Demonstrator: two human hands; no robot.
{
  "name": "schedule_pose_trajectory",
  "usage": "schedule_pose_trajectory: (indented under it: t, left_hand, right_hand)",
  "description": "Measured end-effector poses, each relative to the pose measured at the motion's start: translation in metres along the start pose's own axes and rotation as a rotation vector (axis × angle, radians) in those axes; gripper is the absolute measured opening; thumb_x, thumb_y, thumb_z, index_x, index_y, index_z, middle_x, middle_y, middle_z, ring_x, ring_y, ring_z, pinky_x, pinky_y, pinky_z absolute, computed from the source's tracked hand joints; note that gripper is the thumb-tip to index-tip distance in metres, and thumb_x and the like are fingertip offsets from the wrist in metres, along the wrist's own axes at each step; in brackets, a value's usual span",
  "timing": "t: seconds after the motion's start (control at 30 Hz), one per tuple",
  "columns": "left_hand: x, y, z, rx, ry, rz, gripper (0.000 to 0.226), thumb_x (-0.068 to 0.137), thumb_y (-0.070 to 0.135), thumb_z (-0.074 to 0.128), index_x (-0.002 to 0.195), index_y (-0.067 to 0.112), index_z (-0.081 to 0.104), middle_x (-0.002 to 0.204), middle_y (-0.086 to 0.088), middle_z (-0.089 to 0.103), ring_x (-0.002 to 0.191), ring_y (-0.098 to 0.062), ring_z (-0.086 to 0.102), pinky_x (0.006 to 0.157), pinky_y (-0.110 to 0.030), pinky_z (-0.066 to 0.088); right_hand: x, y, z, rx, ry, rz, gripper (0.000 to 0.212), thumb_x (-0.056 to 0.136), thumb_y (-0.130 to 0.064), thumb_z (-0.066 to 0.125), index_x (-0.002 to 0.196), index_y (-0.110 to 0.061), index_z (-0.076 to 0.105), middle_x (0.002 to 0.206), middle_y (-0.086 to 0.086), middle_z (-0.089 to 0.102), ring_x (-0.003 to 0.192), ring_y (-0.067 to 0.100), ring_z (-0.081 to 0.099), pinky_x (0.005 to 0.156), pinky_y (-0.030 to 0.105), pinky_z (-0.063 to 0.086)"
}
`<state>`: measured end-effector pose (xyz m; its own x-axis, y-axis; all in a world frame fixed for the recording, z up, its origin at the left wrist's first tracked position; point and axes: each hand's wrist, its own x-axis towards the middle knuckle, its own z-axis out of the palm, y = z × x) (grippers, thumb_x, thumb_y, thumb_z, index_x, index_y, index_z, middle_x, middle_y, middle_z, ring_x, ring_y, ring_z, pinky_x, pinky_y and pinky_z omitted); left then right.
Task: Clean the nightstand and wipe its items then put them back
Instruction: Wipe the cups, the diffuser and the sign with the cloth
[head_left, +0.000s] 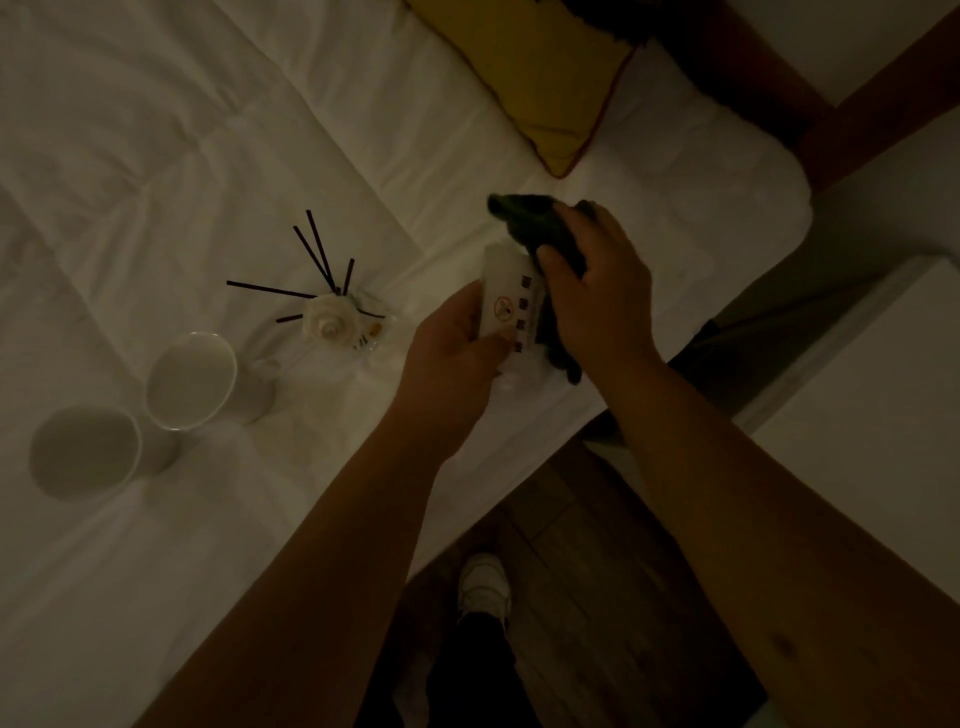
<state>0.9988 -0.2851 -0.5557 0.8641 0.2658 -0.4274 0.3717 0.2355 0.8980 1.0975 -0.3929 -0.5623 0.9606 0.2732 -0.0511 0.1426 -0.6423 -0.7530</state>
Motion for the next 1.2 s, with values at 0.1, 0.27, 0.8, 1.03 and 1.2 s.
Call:
schedule_pose_trajectory:
  t: [0.1,0.27,0.8,1.03,1.2]
  left_hand:
    - [0.013,-0.001,0.001,0.515,0.278,0.128,0.044,0.091,0.011,0.053,0.134,0.019,0.048,0.122,0.010,0.055,0.101,0.007,0.049,0.083,-0.003,0.040]
    - [0.043,-0.001,-0.001,0.657,0.425,0.050,0.056,0.095,0.009,0.046,0.147,0.015,0.026,0.134,-0.007,0.052,0.117,-0.014,0.050,0.084,-0.012,0.033]
    - [-0.035,0.035,0.036,-0.354,0.030,-0.132,0.051,0.086,0.049,0.054,0.124,0.015,0.057,0.116,-0.005,0.066,0.104,-0.011,0.064,0.075,-0.018,0.052]
    - [-0.051,0.050,0.000,-0.361,-0.080,-0.075,0.033,0.085,0.017,0.065,0.116,0.007,0.060,0.113,-0.015,0.067,0.106,-0.030,0.064,0.091,-0.045,0.051]
    - [-0.087,0.090,-0.041,-0.215,-0.142,-0.055,0.053,0.075,0.018,0.073,0.123,0.008,0.052,0.118,-0.013,0.064,0.109,-0.027,0.062,0.092,-0.046,0.050]
  right_hand:
    - [0.008,0.004,-0.005,-0.002,0.048,0.050,0.043,0.095,-0.027,0.055,0.137,-0.018,0.049,0.148,0.009,0.038,0.136,0.020,0.034,0.107,0.017,0.024]
    - [-0.007,0.004,-0.011,0.005,0.103,0.002,0.044,0.094,-0.027,0.057,0.136,-0.018,0.050,0.149,0.008,0.036,0.136,0.018,0.033,0.098,-0.003,0.014]
    - [-0.076,-0.027,-0.035,0.122,0.004,-0.166,0.046,0.096,-0.024,0.049,0.140,-0.014,0.042,0.151,0.005,0.028,0.137,0.009,0.026,0.106,0.009,0.024]
    - [-0.104,-0.063,-0.052,0.369,-0.071,0.115,0.069,0.085,-0.026,0.068,0.142,-0.034,0.030,0.139,-0.012,0.043,0.119,0.002,0.051,0.093,0.025,0.049]
    - [-0.104,-0.098,-0.073,0.604,-0.208,0.267,0.033,0.080,-0.017,0.073,0.109,-0.026,0.062,0.103,-0.008,0.069,0.096,0.011,0.067,0.080,0.032,0.057]
